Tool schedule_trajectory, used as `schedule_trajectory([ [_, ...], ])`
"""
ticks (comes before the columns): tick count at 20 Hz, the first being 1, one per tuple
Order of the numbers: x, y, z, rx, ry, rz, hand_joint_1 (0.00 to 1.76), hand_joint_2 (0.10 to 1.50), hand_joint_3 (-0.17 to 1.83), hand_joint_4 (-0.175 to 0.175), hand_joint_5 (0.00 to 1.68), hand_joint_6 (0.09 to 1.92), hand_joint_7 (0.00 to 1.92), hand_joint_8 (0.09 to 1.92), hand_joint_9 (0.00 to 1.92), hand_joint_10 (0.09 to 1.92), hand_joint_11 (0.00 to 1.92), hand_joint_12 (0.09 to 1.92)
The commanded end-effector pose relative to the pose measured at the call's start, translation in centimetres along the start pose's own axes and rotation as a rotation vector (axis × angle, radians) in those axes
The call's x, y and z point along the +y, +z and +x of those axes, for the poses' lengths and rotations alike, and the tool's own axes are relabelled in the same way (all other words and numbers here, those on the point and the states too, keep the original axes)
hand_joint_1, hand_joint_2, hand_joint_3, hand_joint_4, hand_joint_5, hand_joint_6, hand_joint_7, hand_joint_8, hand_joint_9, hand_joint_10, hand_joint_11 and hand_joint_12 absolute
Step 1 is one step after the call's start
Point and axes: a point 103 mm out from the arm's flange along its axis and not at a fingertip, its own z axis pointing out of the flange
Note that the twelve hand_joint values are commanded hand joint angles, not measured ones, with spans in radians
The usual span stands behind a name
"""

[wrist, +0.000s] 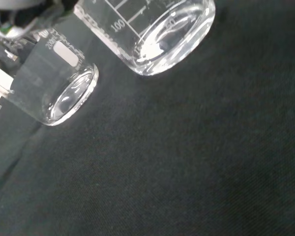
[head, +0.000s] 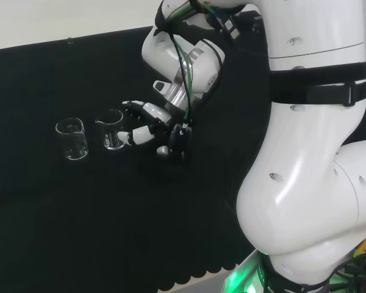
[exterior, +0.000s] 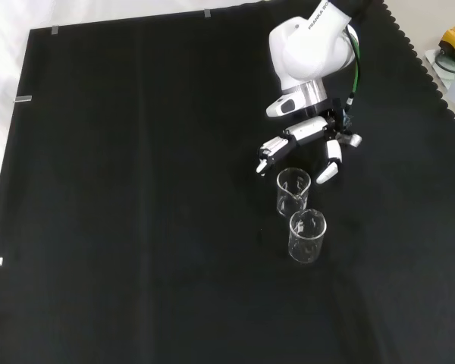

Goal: Pick up the beaker on the right.

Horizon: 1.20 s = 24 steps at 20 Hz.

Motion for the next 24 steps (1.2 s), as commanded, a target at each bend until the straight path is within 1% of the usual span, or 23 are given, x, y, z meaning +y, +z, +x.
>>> schedule_trajectory([
  [1,-0.4,-0.8,0.5,0.012,-0.036,0.037,0.77,0.39,0.98,-0.143,0.25,0.09,0.17,0.81,0.23,0.91,0.06,1.46],
  [3,-0.4,-0.9,0.5,0.018,-0.038,0.042,0.77,0.39,0.98,-0.144,0.25,0.09,0.17,0.81,0.23,0.91,0.06,1.46],
  [4,0.3,0.2,0.7,0.018,-0.029,0.035,0.77,0.39,0.98,-0.144,0.25,0.09,0.17,0.81,0.23,0.91,0.06,1.46],
  [5,0.5,0.6,1.0,0.018,-0.031,0.035,0.77,0.39,0.98,-0.144,0.25,0.09,0.17,0.81,0.24,0.91,0.06,1.46],
  [7,0.6,0.5,1.5,0.019,-0.041,0.041,0.77,0.39,0.98,-0.144,0.25,0.09,0.17,0.81,0.24,0.91,0.06,1.46],
  [11,0.7,0.5,1.7,0.032,-0.053,0.051,0.77,0.39,0.98,-0.144,0.25,0.09,0.17,0.81,0.24,0.91,0.06,1.46],
  [12,1.3,1.5,1.8,0.035,-0.044,0.044,0.76,0.39,0.98,-0.144,0.25,0.09,0.17,0.8,0.24,0.91,0.06,1.46],
  [13,1.5,1.8,2.1,0.033,-0.045,0.045,0.76,0.39,0.98,-0.144,0.25,0.09,0.17,0.8,0.24,0.91,0.06,1.46],
  [16,1.5,1.7,2.4,0.042,-0.058,0.057,0.76,0.39,0.98,-0.144,0.24,0.09,0.16,0.8,0.23,0.91,0.06,1.46],
  [17,1.2,1.4,1.7,0.045,-0.061,0.055,0.76,0.39,0.98,-0.145,0.24,0.09,0.16,0.8,0.23,0.91,0.06,1.46],
  [19,1.0,1.2,1.6,0.048,-0.06,0.055,0.76,0.38,0.98,-0.144,0.24,0.09,0.16,0.8,0.23,0.91,0.06,1.46],
  [24,1.5,2.2,2.3,0.06,-0.059,0.063,0.76,0.38,0.98,-0.145,0.23,0.09,0.15,0.8,0.23,0.91,0.06,1.46],
])
